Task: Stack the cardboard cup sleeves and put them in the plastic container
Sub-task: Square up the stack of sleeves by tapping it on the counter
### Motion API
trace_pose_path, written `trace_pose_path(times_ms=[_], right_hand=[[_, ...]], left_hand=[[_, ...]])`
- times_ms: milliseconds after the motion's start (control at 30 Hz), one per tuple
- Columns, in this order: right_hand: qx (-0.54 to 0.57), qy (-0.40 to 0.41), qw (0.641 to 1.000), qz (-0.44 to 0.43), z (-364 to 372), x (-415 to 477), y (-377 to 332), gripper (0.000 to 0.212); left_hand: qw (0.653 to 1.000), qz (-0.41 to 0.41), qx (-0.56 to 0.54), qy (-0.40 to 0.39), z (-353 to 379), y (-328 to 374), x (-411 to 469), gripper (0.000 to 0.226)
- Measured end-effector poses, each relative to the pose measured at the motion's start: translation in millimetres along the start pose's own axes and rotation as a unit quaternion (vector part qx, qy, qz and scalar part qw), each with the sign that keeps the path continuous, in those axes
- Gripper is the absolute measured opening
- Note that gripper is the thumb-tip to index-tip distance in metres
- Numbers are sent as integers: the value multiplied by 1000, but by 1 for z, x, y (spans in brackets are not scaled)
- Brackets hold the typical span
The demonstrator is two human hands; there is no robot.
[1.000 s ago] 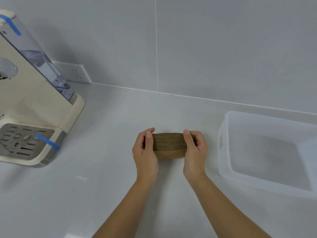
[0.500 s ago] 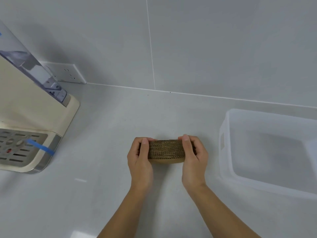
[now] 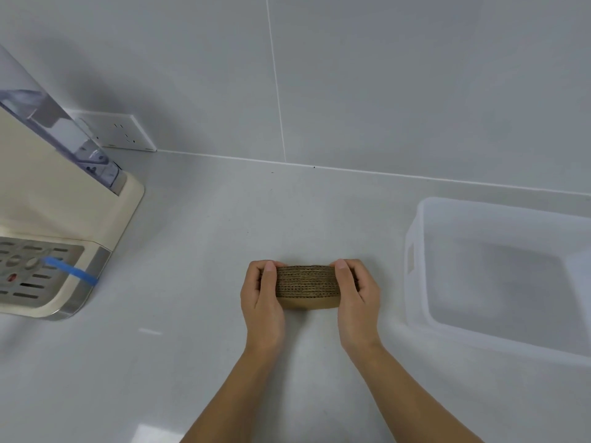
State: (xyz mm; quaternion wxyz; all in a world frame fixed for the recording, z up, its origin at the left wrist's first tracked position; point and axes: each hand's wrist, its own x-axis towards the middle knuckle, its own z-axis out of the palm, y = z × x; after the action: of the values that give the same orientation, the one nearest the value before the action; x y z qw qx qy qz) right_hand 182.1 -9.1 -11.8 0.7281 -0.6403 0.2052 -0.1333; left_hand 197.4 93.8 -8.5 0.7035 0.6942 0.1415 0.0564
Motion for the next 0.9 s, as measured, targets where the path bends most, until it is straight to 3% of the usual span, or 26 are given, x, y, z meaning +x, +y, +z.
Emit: trace_pose_path(times_ms=[167, 200, 300, 367, 667, 833, 900], right_hand=[[8, 0, 1000, 12, 1, 2, -3, 34], [9, -3, 1000, 14, 1, 1, -4, 34], [4, -11, 1000, 13, 0, 1, -4, 31], [-2, -16, 1000, 14, -1, 1, -5, 31], [-29, -45, 998, 30, -4, -1, -10, 31], [-50, -139, 989, 26, -21, -1, -9, 11], [-59, -187, 980, 43, -33, 1, -7, 35]], left_hand=[[994, -4, 22, -107, -13, 6, 1, 12], [989, -5, 30, -145, -20, 6, 1, 17], [969, -6, 82, -234, -45, -1, 4, 66], [957, 2, 125, -260, -58, -2, 6, 79], [942, 43, 198, -267, -63, -5, 8, 47], [944, 41, 185, -271, -62, -4, 8, 44], [945, 41, 179, -272, -62, -4, 8, 43]])
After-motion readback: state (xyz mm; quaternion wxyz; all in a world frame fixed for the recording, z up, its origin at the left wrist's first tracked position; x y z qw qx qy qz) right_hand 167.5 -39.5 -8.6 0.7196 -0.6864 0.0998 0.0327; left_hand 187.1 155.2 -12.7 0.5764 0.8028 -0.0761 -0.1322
